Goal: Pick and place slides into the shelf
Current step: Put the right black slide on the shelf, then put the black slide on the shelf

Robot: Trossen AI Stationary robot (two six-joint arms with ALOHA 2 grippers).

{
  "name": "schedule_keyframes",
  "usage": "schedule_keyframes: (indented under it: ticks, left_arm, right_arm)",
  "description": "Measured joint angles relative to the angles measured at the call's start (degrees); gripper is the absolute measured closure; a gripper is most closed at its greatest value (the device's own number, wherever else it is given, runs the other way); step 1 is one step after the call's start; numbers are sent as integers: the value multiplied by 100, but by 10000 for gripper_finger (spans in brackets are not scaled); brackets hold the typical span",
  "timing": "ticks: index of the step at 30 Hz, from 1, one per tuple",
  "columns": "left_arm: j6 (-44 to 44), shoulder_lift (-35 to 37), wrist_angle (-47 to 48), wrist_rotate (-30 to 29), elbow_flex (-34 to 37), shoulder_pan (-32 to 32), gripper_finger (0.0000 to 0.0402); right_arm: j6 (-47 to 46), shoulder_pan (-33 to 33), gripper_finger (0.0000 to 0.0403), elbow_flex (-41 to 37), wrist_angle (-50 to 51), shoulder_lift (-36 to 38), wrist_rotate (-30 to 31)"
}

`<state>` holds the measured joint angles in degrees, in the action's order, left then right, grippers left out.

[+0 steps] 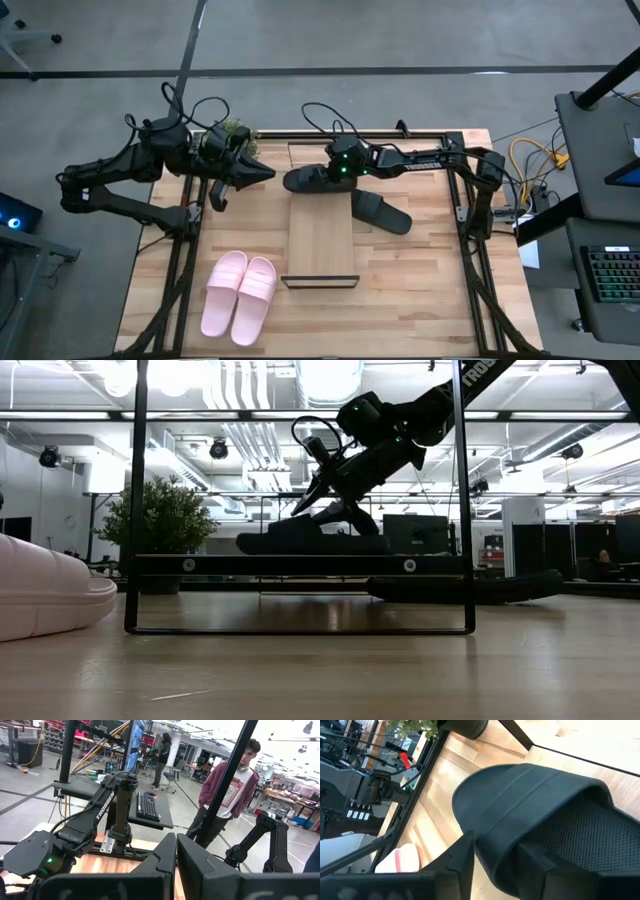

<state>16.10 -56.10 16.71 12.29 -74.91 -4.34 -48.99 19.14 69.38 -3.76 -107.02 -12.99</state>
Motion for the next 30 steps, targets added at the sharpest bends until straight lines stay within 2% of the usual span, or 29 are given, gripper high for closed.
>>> schedule_keyframes:
  ticks: [8,12,25,30]
  left_arm:
    - [2,0,2,97,0,0,402]
    - [4,0,1,97,0,0,402]
    - [4,0,2,104,0,-4,402]
    - [4,0,6,106,0,-4,402]
  right_arm:
    - [-12,38,265,0,3,0,23]
    - [-313,80,259,0,170,0,256]
    - [-300,127,226,-2,444,0,247]
    - [-260,151,217,-2,451,16,60]
